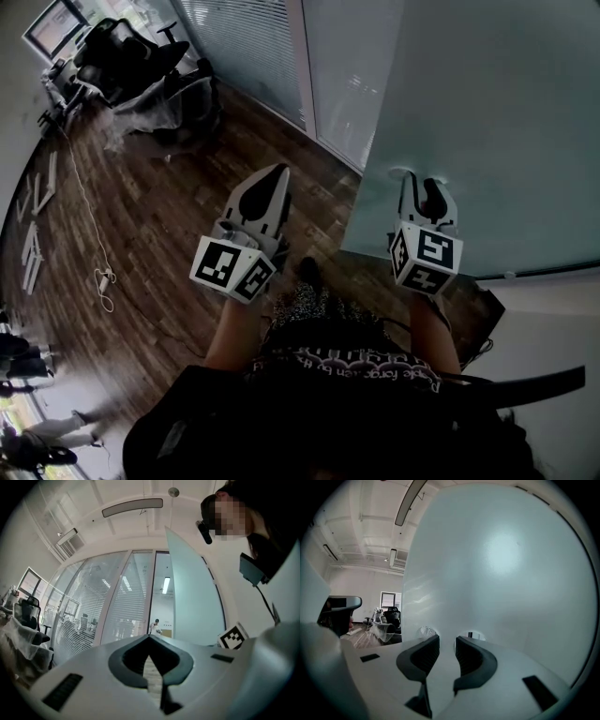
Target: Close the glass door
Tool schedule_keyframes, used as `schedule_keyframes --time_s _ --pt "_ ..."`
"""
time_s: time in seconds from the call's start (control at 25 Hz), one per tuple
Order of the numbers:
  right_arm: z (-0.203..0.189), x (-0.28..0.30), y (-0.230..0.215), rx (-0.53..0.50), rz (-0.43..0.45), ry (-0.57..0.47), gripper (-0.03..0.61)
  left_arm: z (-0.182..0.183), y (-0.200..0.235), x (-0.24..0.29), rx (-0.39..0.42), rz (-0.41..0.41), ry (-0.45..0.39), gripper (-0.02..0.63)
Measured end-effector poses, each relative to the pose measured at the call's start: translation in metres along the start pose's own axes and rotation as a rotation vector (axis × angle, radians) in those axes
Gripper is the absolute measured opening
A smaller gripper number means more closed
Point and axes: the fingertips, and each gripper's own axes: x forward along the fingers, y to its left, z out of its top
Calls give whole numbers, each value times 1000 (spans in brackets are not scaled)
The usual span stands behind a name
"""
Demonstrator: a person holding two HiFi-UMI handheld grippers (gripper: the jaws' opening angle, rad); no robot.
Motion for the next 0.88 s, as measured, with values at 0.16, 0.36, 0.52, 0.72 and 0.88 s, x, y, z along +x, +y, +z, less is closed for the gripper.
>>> schedule_keyframes --time_s 0.16,0.36,0.52,0.72,0.88 --pt "4 17 -2 8 -28 0 110 2 15 23 -2 -41 0 2" --pt "6 44 -14 17 -73 1 110 2 30 64 18 -107 10 2" --pt "15 63 -20 34 -82 -21 109 4 49 91 16 -141 19 2" --pt "19 89 -31 34 -136 -28 109 7 75 125 14 -169 16 2" --pt "22 105 -40 47 -171 -30 107 3 86 147 13 -205 20 2"
